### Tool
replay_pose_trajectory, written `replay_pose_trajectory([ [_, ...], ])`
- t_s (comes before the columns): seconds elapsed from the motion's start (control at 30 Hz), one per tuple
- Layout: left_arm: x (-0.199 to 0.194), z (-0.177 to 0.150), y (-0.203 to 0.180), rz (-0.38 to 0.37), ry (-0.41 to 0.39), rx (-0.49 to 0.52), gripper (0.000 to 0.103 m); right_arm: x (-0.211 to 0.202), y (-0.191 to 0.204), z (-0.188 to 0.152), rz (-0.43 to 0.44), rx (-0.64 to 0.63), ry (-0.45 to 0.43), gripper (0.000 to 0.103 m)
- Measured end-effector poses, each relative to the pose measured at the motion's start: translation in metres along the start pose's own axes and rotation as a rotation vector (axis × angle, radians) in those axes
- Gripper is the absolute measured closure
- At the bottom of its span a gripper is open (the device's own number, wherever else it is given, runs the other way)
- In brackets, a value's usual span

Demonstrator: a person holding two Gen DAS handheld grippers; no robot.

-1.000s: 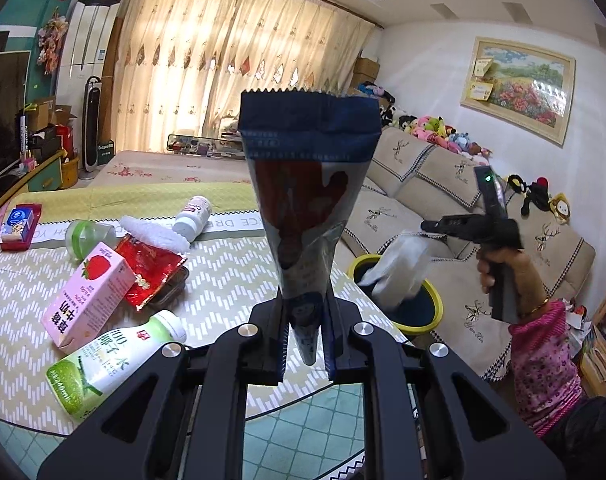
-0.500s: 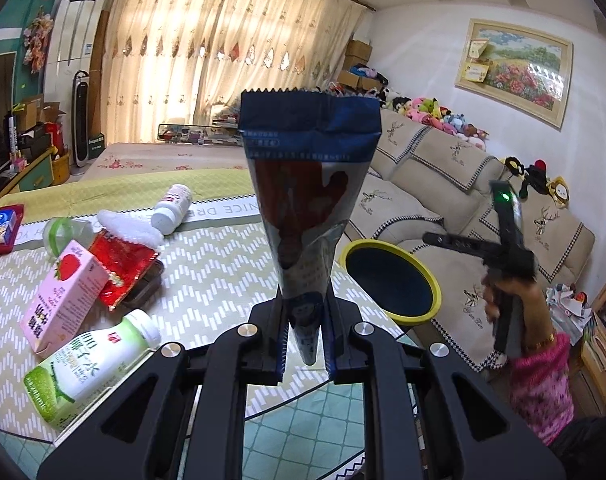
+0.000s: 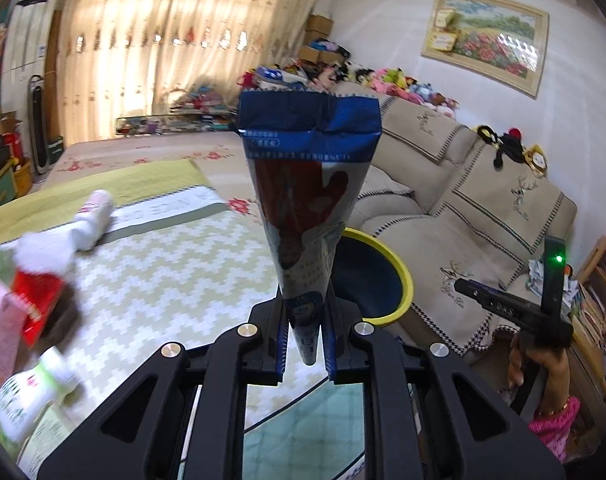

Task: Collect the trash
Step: 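Carry the wrapper over the bin and open the left gripper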

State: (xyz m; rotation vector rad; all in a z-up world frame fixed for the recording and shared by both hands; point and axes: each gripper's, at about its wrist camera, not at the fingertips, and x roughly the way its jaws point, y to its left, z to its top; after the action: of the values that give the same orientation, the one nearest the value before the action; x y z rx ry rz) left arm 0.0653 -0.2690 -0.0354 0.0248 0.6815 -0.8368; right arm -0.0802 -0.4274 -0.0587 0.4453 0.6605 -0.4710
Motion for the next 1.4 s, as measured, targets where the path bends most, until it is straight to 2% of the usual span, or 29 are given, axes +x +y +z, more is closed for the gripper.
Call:
replay_pose_trajectory([
  [0.17, 0.052, 0.016, -0.023, -0.039, 0.068, 0.022, 0.088, -0.008, -0.027, -0.005, -0.034, 0.038, -0.014, 0.068],
  [0.47, 0.176, 0.038, -0.059, -0.107, 0.298, -0.004, 0.088, -0.005, -0.069, -0.011, -0.064, 0.107, -0.002, 0.065],
  [0.6, 0.226, 0.043, -0.073, -0.109, 0.371, -0.006, 0.087, -0.001, -0.084, -0.014, -0.07, 0.134, 0.015, 0.065],
  [0.7, 0.255, 0.045, -0.081, -0.085, 0.399, 0.001, 0.081, 0.002, -0.091, -0.017, -0.073, 0.149, 0.023, 0.063],
  [0.73, 0.263, 0.046, -0.082, -0.074, 0.407, 0.004, 0.078, 0.003, -0.093, -0.017, -0.074, 0.154, 0.026, 0.063],
  [0.8, 0.274, 0.046, -0.082, -0.06, 0.429, -0.001, 0.061, 0.005, -0.096, -0.019, -0.073, 0.163, 0.034, 0.063],
  [0.83, 0.277, 0.046, -0.082, -0.052, 0.434, -0.002, 0.04, 0.005, -0.097, -0.019, -0.072, 0.165, 0.036, 0.063],
  [0.87, 0.28, 0.047, -0.081, -0.04, 0.431, -0.005, 0.031, 0.006, -0.098, -0.02, -0.07, 0.167, 0.039, 0.063],
  [0.97, 0.276, 0.051, -0.08, -0.022, 0.415, -0.001, 0.03, 0.008, -0.097, -0.02, -0.063, 0.167, 0.044, 0.062],
  [1.07, 0.244, 0.058, -0.075, -0.019, 0.362, 0.0, 0.028, 0.01, -0.092, -0.02, -0.048, 0.158, 0.048, 0.06],
  [1.27, 0.135, 0.061, -0.072, 0.015, 0.187, 0.04, 0.01, 0.015, -0.075, -0.021, -0.012, 0.12, 0.065, 0.057],
  [1.4, 0.051, 0.057, -0.054, 0.069, 0.071, 0.042, 0.005, 0.02, -0.045, -0.023, 0.034, 0.064, 0.084, 0.054],
])
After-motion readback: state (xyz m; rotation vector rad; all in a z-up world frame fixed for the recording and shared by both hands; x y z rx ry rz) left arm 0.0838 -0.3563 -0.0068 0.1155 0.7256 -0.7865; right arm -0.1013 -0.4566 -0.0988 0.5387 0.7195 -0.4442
